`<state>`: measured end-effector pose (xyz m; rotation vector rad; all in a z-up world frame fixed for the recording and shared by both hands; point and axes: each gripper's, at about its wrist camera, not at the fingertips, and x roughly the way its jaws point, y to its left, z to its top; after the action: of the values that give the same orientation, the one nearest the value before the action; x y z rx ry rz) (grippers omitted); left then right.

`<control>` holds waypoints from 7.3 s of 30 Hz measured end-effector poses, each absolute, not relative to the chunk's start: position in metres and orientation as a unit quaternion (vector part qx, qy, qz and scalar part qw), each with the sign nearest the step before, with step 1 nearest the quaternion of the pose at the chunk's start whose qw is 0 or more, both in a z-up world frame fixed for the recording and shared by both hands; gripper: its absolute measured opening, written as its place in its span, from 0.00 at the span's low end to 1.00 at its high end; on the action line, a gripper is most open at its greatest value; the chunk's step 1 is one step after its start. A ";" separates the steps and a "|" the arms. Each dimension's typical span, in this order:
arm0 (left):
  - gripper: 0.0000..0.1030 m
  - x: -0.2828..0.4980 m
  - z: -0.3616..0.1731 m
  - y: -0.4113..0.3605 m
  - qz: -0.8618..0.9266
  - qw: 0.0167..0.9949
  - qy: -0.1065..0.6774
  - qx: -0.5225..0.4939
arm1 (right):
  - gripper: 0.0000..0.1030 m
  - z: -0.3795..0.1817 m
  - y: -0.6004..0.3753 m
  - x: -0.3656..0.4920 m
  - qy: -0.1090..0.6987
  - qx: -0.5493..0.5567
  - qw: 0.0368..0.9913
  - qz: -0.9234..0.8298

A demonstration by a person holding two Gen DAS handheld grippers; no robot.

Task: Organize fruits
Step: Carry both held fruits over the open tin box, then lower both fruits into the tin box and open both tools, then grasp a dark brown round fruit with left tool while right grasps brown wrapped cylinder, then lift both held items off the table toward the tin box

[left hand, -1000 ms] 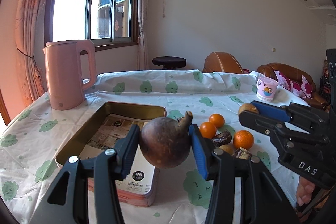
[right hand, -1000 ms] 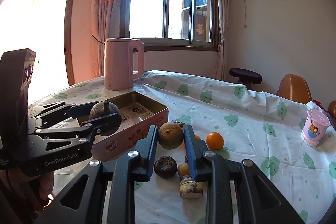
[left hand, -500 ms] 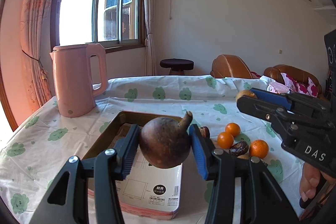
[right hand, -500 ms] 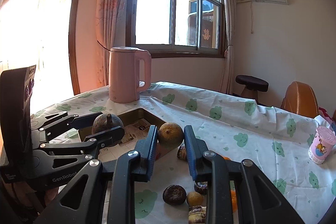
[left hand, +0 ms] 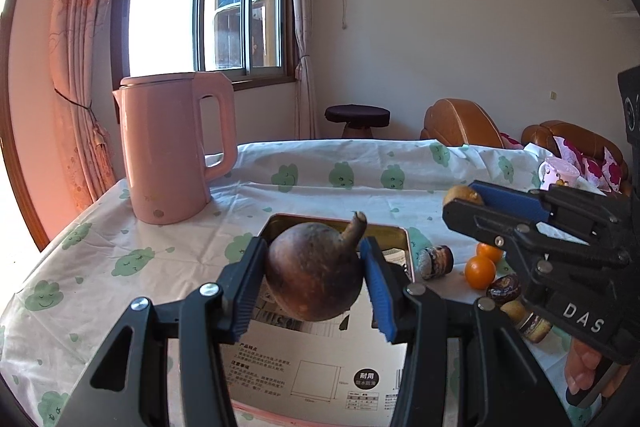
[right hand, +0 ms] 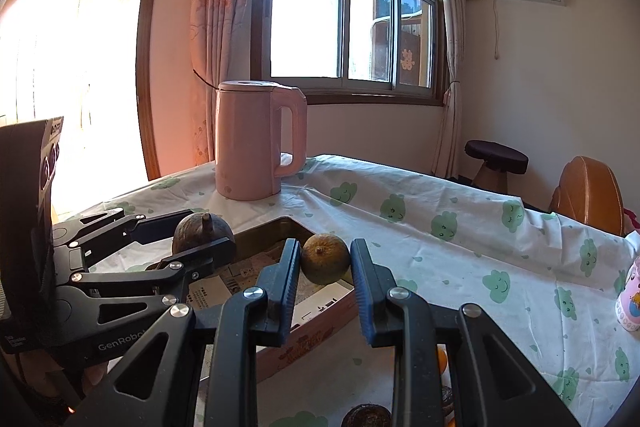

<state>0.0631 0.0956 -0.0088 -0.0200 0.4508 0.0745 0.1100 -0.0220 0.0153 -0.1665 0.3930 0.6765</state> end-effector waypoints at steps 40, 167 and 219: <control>0.49 0.104 -0.046 0.125 0.038 0.947 0.317 -0.022 | 0.27 -0.037 0.028 0.151 0.275 -0.084 0.898 0.333; 0.37 0.094 -0.055 -0.041 -0.112 0.928 0.354 0.036 | 0.34 -0.034 -0.144 0.112 0.294 -0.031 0.934 0.201; 0.37 0.066 -0.031 -0.019 -0.043 0.971 0.237 -0.004 | 0.34 -0.019 -0.151 0.085 0.216 -0.022 0.951 0.220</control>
<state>0.0660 -0.0188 -0.0310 -0.0078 0.4786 -0.0867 0.0845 -0.1511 -0.0193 -0.0448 0.4388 0.4477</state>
